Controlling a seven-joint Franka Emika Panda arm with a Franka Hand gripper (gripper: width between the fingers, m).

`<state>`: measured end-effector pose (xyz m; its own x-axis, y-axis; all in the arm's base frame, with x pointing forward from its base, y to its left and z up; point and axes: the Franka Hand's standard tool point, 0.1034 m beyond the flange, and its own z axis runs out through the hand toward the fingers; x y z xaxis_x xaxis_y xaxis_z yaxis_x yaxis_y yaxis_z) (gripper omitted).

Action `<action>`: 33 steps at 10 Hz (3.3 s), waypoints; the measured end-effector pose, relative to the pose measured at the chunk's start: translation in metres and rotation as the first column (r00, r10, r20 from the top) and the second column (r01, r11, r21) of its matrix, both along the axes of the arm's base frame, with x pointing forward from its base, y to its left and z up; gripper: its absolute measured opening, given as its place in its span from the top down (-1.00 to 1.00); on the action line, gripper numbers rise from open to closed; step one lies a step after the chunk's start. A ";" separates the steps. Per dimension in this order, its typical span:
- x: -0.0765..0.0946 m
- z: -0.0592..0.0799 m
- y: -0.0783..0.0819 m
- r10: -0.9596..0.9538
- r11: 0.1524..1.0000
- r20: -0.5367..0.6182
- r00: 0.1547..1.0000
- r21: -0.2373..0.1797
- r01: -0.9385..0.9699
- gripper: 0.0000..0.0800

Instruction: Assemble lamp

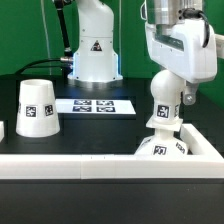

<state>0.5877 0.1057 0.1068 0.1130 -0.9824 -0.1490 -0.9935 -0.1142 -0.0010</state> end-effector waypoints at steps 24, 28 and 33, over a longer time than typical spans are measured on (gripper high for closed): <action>-0.078 0.001 -0.099 0.895 0.446 0.070 0.440 -0.138 -0.885 -0.75; -0.089 0.001 -0.123 0.917 0.399 0.061 0.394 -0.119 -0.909 -0.75; -0.115 0.001 -0.187 0.921 0.389 0.057 0.384 -0.117 -0.914 -0.75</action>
Offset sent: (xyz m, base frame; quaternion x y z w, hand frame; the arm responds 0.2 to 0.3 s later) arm -0.0272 0.0035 0.0083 -0.0237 0.0522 -0.1949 0.9791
